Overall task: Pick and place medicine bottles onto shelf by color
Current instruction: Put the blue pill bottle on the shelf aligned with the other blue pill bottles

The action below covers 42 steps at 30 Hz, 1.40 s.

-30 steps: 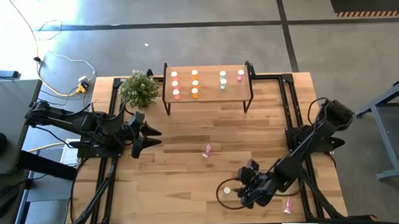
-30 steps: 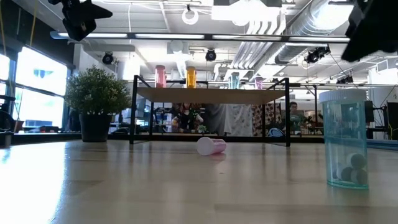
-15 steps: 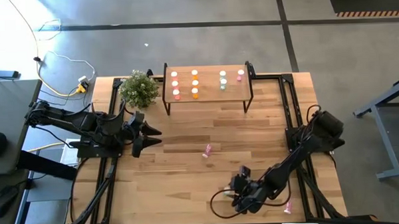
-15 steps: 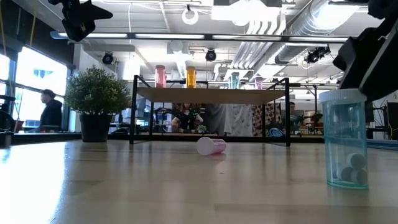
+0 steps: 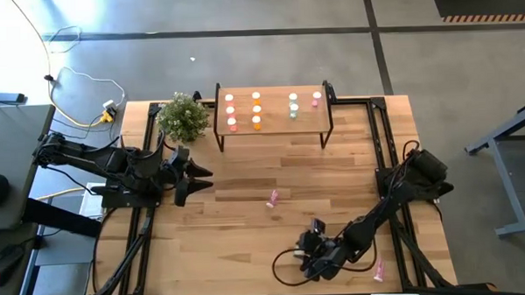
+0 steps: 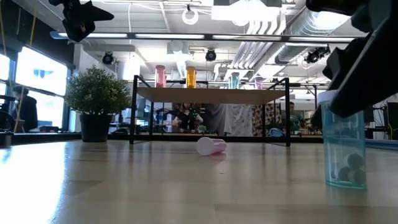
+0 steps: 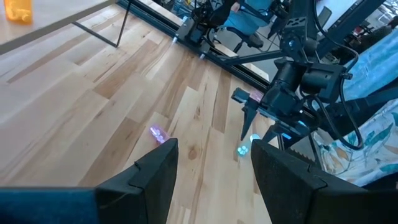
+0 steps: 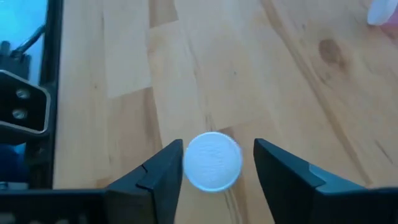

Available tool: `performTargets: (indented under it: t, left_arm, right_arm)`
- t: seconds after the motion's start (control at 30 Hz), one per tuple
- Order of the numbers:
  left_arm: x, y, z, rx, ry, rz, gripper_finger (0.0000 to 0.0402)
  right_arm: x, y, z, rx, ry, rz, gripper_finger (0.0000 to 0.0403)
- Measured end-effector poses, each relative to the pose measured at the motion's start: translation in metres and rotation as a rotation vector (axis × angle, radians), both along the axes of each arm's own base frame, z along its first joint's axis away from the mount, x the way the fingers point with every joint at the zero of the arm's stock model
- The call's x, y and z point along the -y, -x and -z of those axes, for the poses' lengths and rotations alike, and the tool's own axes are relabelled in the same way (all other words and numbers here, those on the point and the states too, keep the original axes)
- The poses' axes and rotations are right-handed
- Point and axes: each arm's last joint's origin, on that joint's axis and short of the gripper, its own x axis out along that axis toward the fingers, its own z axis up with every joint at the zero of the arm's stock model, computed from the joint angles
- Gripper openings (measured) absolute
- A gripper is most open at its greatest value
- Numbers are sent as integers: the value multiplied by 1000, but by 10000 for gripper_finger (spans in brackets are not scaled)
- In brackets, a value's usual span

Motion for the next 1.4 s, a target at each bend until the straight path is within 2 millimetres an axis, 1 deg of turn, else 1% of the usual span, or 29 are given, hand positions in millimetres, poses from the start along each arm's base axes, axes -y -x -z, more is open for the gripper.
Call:
performTargets:
  t: [0.2, 0.4, 0.5, 0.6, 0.8, 0.93, 1.1, 1.2, 1.4]
  left_arm:
    - [0, 0, 1, -7, -1, 0, 195]
    - [0, 0, 1, -7, -1, 0, 195]
    - [0, 0, 1, -7, -1, 0, 195]
    - [0, 0, 1, -7, -13, 4, 195]
    - [0, 0, 1, -8, -28, 11, 195]
    - [0, 0, 0, -5, -32, 12, 195]
    - [0, 0, 0, -4, -33, 12, 195]
    - [0, 0, 0, -5, -44, 24, 195]
    - [1, 0, 0, -11, -100, 67, 195]
  right_arm:
    - [0, 0, 0, -6, -17, 2, 135]
    - [0, -1, 0, -4, -29, 19, 102]
    - [0, -1, 0, -3, -54, 46, 99]
    - [2, -2, -1, 6, -88, 89, 106]
    - [6, -11, -9, 58, -160, 167, 106]
    - [11, -25, -21, 96, -180, 200, 102]
    - [26, -46, -37, 124, -165, 253, 101]
    - [37, -56, -47, 126, -132, 302, 101]
    - [57, -74, -73, 100, -38, 358, 101]
